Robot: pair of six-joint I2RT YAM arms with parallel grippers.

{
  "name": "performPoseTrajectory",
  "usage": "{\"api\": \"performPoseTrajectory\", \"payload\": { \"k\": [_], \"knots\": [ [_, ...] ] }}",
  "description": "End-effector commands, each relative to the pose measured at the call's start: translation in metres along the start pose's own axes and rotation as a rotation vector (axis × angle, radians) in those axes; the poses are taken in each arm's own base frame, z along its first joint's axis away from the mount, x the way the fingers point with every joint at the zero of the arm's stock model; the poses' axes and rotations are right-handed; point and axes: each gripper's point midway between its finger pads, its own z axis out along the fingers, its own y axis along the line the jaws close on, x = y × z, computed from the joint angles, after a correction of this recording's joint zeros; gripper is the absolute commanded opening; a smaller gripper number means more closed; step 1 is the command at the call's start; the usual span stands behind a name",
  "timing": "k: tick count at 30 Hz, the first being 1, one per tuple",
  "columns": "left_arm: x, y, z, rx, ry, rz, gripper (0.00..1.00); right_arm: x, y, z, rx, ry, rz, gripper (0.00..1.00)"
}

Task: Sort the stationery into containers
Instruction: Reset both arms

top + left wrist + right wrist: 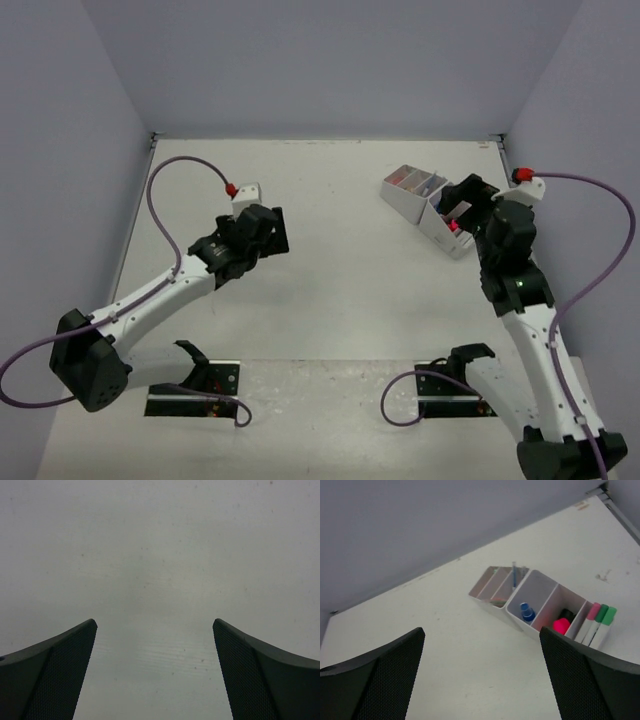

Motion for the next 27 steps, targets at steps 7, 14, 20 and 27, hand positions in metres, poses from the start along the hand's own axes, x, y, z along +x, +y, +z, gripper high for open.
{"api": "performPoseTrajectory", "payload": {
  "k": [7, 14, 20, 27],
  "knots": [
    [-0.123, 0.055, -0.069, -0.145, -0.342, -0.148, 1.0, -0.027, 0.007, -0.113, -0.137, 0.074, -0.239, 0.99],
    [-0.123, 0.099, -0.137, -0.062, -0.513, -0.141, 1.0, -0.029, -0.016, -0.138, -0.114, -0.018, -0.256, 0.99],
    [-0.112, 0.115, -0.145, -0.072, -0.543, -0.096, 1.0, -0.03, -0.019, -0.142, -0.142, -0.12, -0.212, 0.99],
    [-0.101, 0.123, -0.14, -0.1, -0.54, -0.069, 1.0, -0.024, -0.012, -0.143, -0.205, -0.146, -0.174, 0.99]
  ]
}}
